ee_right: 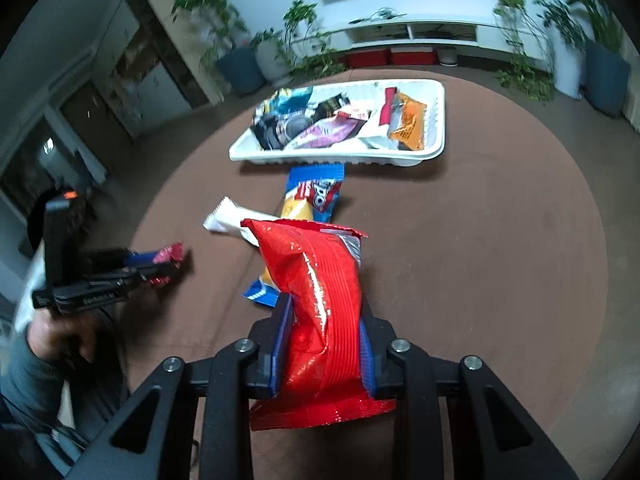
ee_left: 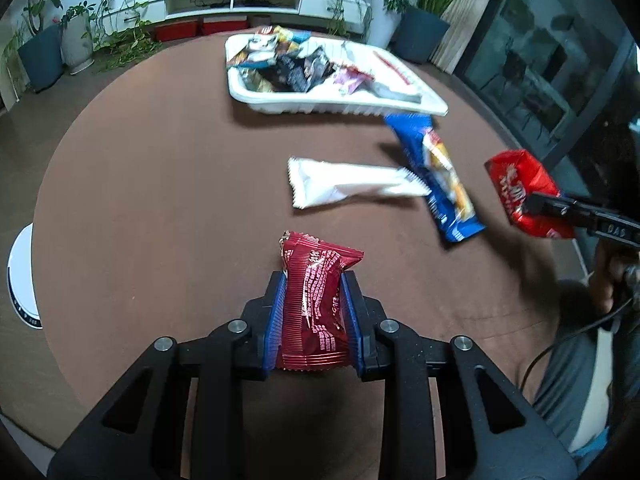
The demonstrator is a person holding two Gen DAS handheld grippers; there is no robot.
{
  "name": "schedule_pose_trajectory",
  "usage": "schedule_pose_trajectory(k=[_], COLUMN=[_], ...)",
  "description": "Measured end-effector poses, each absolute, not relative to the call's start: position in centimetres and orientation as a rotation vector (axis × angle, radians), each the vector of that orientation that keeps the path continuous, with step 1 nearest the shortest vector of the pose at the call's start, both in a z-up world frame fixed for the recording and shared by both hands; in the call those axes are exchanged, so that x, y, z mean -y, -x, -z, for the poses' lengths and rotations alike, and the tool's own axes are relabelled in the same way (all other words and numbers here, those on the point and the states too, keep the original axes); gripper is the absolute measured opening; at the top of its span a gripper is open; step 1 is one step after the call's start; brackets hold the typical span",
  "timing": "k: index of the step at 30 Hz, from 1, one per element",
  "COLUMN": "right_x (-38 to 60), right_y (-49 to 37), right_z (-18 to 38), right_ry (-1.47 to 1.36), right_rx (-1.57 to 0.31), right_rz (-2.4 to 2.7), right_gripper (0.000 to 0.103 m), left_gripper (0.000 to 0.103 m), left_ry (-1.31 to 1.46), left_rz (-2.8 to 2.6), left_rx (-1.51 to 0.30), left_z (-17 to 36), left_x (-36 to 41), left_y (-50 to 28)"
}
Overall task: Organize snacks
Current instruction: 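Carry both red packets over the white tray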
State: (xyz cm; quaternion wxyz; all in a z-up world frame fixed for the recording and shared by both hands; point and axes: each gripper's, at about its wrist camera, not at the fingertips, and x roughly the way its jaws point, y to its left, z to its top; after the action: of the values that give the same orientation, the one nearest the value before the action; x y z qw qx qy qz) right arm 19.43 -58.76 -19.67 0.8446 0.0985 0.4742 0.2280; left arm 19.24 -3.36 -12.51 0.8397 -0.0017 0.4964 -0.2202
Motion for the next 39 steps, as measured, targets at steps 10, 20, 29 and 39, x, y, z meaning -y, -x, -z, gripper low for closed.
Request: schedule_pose_trajectory(k=[10, 20, 29, 39], right_x=[62.4, 64.7, 59.7, 54.8], right_y=[-20.1, -23.9, -32.4, -42.3], right_z=[19.5, 16.2, 10.3, 13.1], right_ry=[-0.399, -0.464, -0.395, -0.406], right_rx=[-0.982, -0.917, -0.832, -0.93], right_rz=[-0.379, -0.272, -0.345, -0.356], right_gripper=[0.032, 0.032, 0.032, 0.032], left_gripper=[0.025, 0.025, 0.025, 0.025], left_ry=[0.145, 0.174, 0.075, 0.026], left_rz=[0.528, 0.513, 0.533, 0.52], left_rx=[-0.995, -0.897, -0.854, -0.899], left_z=[9.2, 4.6, 2.4, 6.9], left_x=[2.8, 3.1, 8.7, 13.4], left_y=[-22.3, -29.9, -36.5, -41.9])
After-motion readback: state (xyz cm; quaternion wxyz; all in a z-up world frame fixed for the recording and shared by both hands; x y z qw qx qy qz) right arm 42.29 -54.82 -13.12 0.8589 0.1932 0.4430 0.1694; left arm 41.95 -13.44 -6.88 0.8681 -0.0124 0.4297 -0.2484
